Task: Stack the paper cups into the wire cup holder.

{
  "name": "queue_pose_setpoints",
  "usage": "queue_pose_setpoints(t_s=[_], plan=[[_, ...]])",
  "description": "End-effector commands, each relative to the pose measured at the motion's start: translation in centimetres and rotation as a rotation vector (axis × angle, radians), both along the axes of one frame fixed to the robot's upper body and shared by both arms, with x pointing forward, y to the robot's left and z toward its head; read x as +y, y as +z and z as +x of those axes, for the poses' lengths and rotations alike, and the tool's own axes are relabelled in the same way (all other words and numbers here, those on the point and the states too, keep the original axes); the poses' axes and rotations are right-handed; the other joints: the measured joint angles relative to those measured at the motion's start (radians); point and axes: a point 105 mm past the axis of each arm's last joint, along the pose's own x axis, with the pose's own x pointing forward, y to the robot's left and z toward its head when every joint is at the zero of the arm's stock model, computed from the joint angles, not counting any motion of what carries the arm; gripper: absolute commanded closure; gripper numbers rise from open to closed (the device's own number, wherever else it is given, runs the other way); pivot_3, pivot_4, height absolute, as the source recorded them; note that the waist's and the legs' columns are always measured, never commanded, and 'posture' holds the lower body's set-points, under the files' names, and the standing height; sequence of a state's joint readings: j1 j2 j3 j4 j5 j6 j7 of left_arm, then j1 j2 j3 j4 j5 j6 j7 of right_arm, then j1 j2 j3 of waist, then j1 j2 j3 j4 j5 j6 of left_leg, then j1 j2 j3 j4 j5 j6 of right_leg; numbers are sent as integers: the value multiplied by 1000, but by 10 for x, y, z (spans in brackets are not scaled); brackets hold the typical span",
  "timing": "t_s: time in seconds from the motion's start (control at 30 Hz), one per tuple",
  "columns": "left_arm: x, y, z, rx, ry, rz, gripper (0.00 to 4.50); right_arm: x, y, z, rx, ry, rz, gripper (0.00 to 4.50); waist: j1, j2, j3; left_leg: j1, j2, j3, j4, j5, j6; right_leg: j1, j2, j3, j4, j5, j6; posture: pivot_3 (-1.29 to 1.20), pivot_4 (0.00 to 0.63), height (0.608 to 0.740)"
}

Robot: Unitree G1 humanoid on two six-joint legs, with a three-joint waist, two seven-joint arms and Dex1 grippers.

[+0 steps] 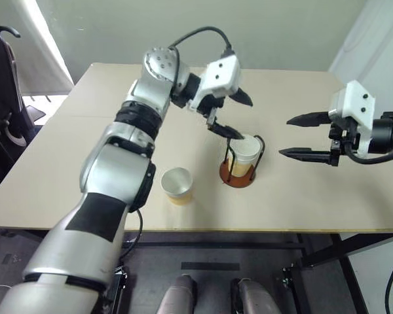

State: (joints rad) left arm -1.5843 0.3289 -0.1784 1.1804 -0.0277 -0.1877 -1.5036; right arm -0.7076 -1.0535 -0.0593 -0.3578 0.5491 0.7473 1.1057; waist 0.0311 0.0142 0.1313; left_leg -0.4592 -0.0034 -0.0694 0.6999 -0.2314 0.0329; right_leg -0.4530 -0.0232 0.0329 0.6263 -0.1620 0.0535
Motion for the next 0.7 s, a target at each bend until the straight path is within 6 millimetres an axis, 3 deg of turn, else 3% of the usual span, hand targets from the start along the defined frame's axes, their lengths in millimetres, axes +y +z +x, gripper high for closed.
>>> queue_pose_setpoints(t_s=[0.03, 0.2, 0.37, 0.53, 0.7], plan=[[20, 37, 3, 2, 83, -147, 25, 10, 18, -10, -43, 47, 32, 1019, -2, 0, 0, 0, 0, 0, 0, 0, 0, 0, 0, 0, 0, 0, 0, 0, 150, 740], [63, 43, 5, 60, 168, -206, 25, 31, 18, -17, -13, 122, 62, 1019, -5, 0, 0, 0, 0, 0, 0, 0, 0, 0, 1, 0, 0, -1, -1, 0, 150, 740], [113, 32, 9, 57, 306, -177, 25, 58, 10, -18, 21, 209, 80, 1019, -11, 0, 0, 1, 1, -1, 0, 1, -2, -1, 1, 1, 1, -2, -3, 0, 150, 740], [139, 25, 8, 52, 376, -170, 25, 76, -2, -16, 45, 278, 50, 1019, -7, -1, 0, 0, 1, -4, 0, 2, -3, -3, 0, 0, 2, -3, -5, 0, 150, 740], [152, 24, 3, 70, 390, -205, 25, 91, -16, -6, 32, 321, -11, 1019, -8, -1, -1, -1, -1, -4, 0, 2, -3, -4, 1, -1, 2, -5, -13, 0, 150, 740]])
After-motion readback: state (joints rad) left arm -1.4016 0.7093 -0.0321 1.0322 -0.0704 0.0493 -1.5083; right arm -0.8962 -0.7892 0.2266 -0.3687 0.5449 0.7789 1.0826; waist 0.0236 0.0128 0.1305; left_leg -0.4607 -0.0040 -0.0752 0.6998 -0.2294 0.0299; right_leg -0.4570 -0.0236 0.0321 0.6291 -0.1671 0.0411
